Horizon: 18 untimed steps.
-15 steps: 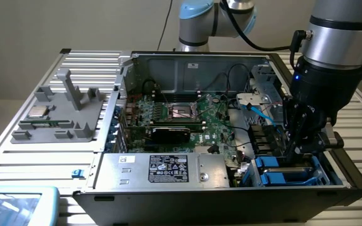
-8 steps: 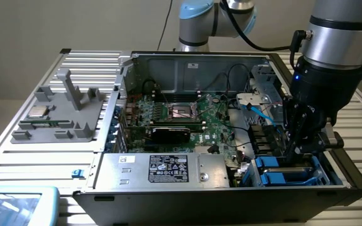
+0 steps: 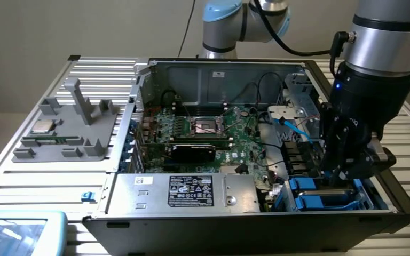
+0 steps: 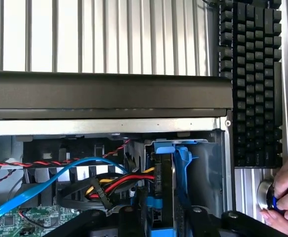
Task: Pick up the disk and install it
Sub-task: 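Insert the second disk wire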
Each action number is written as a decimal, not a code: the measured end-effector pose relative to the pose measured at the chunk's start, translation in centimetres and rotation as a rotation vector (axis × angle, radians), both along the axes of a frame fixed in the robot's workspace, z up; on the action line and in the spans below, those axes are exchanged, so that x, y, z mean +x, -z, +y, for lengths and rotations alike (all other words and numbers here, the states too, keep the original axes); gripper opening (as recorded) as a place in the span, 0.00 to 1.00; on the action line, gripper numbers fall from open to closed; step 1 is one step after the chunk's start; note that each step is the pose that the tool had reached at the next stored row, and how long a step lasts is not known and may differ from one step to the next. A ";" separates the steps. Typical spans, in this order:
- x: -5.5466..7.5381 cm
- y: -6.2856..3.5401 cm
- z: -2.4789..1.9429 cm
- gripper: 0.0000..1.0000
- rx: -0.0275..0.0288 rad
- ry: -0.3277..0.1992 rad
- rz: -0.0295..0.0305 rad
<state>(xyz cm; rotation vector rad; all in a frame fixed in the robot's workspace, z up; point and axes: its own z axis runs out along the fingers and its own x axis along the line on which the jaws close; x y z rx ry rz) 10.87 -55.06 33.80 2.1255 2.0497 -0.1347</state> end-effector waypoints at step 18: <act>-0.1 -2.82 0.00 0.60 -0.0212 0.000 0.0002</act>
